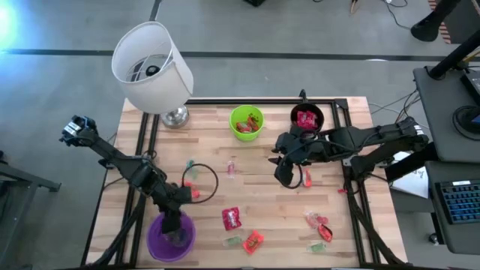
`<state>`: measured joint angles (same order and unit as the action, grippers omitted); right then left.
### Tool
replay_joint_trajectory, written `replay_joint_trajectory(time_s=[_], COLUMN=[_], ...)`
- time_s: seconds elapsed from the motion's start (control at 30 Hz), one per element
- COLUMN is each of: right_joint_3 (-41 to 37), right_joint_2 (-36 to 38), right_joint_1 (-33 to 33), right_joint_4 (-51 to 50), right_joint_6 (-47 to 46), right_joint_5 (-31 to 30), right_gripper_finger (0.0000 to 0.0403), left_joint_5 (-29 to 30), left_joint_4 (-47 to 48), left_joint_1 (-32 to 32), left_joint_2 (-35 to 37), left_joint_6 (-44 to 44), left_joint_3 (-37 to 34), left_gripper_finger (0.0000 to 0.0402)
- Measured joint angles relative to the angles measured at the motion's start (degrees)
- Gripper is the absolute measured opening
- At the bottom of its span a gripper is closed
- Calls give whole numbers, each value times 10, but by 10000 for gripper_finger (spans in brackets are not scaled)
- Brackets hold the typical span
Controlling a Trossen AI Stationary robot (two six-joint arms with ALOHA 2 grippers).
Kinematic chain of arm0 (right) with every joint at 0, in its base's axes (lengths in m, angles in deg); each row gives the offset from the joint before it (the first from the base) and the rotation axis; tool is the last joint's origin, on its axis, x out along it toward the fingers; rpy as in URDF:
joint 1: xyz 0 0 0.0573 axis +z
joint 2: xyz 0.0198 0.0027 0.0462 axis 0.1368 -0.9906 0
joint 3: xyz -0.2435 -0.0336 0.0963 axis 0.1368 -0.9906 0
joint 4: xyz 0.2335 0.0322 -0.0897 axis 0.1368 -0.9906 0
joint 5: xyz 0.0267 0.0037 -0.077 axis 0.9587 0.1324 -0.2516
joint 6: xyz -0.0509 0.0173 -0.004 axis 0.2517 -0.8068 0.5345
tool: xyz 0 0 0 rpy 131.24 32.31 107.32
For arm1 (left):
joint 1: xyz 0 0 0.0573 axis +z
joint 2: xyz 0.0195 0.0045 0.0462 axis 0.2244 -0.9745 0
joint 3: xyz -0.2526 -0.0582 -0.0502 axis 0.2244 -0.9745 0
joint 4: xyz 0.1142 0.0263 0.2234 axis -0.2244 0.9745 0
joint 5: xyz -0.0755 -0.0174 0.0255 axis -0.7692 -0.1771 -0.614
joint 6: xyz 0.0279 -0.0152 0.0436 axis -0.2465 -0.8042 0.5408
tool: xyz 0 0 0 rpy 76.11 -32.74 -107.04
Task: Sort candy
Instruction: Put the green gummy into the violet bucket
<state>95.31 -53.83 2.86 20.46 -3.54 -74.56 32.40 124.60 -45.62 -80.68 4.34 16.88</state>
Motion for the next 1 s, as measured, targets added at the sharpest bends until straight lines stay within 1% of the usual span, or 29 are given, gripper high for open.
replay_joint_trajectory(time_s=[0.13, 0.23, 0.43, 0.5, 0.57, 0.7, 0.8, 0.87, 1.0], right_joint_3=[-30, -57, -81, -81, -81, -83, -83, -83, -84], right_joint_2=[0, 0, 0, 0, 0, -2, -12, -20, -32], right_joint_1=[-4, -12, -21, -24, -28, -36, -44, -47, -48], right_joint_4=[15, 19, 23, 26, 32, 56, 56, 57, 56], right_joint_6=[-15, -46, -70, -71, -71, -69, -64, -62, -49], right_joint_5=[-3, -15, -15, -16, -17, -29, -30, -30, -30], right_gripper_finger=[151, 151, 151, 151, 151, 151, 151, 151, 151], left_joint_5=[74, 124, 136, 157, 199, 313, 390, 411, 414], left_joint_4=[80, 110, 114, 125, 155, 252, 298, 299, 279], left_joint_1=[0, 2, 2, 2, 2, 5, 14, 28, 66], left_joint_2=[32, 62, 113, 123, 129, 132, 131, 130, 121], left_joint_6=[2, 0, -9, -6, 2, 5, -6, -17, -42], left_joint_3=[1, 8, 43, 56, 71, 96, 106, 106, 101], left_gripper_finger=[126, 127, 136, 141, 146, 160, 177, 191, 207])
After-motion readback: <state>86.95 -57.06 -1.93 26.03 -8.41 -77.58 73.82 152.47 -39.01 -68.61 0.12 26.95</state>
